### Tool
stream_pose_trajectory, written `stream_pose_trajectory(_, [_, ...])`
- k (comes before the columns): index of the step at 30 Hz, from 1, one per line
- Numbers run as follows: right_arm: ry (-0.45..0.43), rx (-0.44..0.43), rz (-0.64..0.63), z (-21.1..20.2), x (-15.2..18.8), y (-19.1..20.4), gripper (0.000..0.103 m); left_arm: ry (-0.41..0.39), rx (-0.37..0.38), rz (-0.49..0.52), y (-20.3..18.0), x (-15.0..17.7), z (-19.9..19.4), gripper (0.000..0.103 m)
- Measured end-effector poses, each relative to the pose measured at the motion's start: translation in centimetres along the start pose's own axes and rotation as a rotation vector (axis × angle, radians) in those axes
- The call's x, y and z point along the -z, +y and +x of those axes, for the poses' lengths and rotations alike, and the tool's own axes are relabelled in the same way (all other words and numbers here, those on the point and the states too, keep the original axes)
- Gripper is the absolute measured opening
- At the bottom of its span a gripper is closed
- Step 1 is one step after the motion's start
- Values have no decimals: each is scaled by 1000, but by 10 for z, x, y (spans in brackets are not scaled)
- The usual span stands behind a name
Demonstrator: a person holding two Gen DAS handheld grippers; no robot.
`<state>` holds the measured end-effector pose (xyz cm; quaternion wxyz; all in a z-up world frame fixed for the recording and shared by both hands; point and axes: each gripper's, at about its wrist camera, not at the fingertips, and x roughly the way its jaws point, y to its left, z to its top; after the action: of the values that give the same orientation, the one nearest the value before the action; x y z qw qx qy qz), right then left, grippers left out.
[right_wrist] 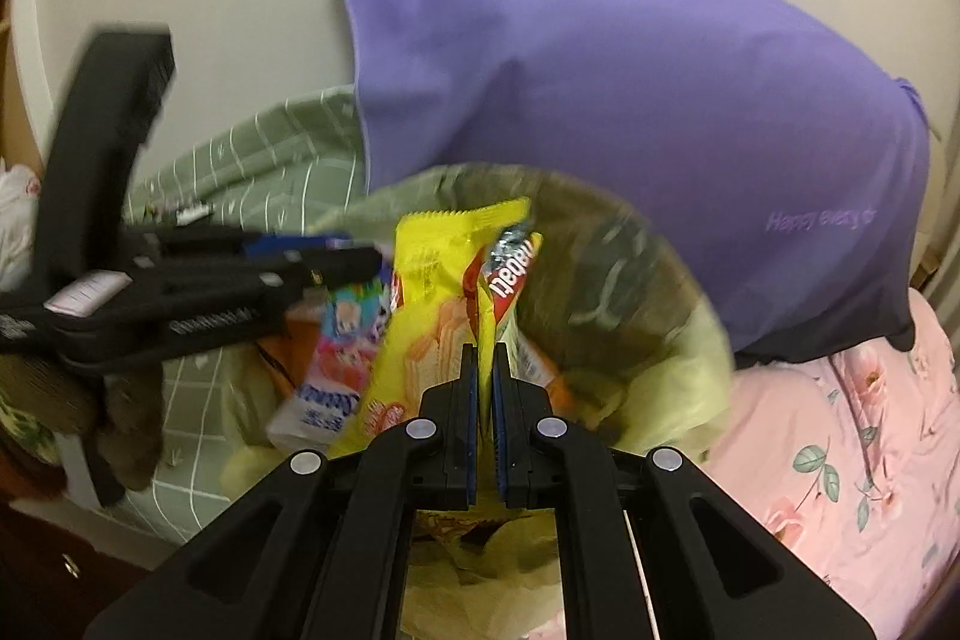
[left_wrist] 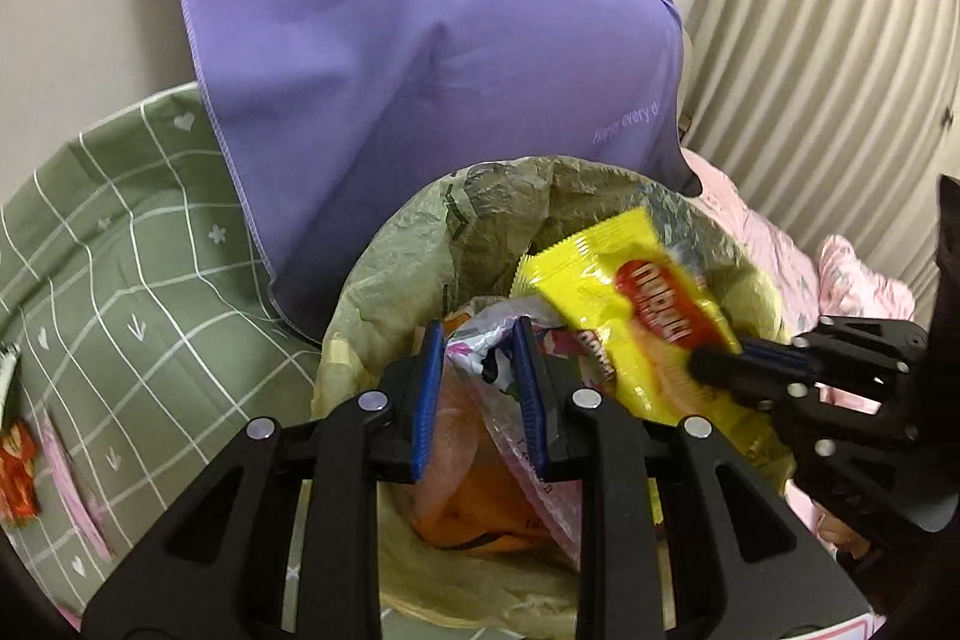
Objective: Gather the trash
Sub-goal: 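Open both tools inside the yellow bag and pull back to the cloth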
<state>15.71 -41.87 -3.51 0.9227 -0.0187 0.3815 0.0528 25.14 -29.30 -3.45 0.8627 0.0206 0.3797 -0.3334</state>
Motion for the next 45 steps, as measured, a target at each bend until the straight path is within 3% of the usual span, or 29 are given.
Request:
stream_pose_trajectory(13, [20,-4,27,6,0,-3,7,58,-13,33,2,6,13,22])
stream_pose_trajectory(19, [27,42,37,1,6,-3,7,44,8,15,5,5,4,25])
stream_pose_trajectory(26, [49,134,40,0,11,-1,7,61,1,61,-1,12,2,25])
stream_pose_trajectory(30, [35,137,54,-5,12,-3,7,61,5,55,0,11,5,25])
stream_pose_trajectory(31, [31,136,54,-6,12,-3,9,59,3,51,1,10,4,26])
stream_pose_trajectory(35, [-1,130,71,-13,12,-4,30,49,17,39,4,8,-4,34])
stream_pose_trajectory(45, [-84,154,106,-34,0,1,32,-53,35,-10,21,4,-52,49])
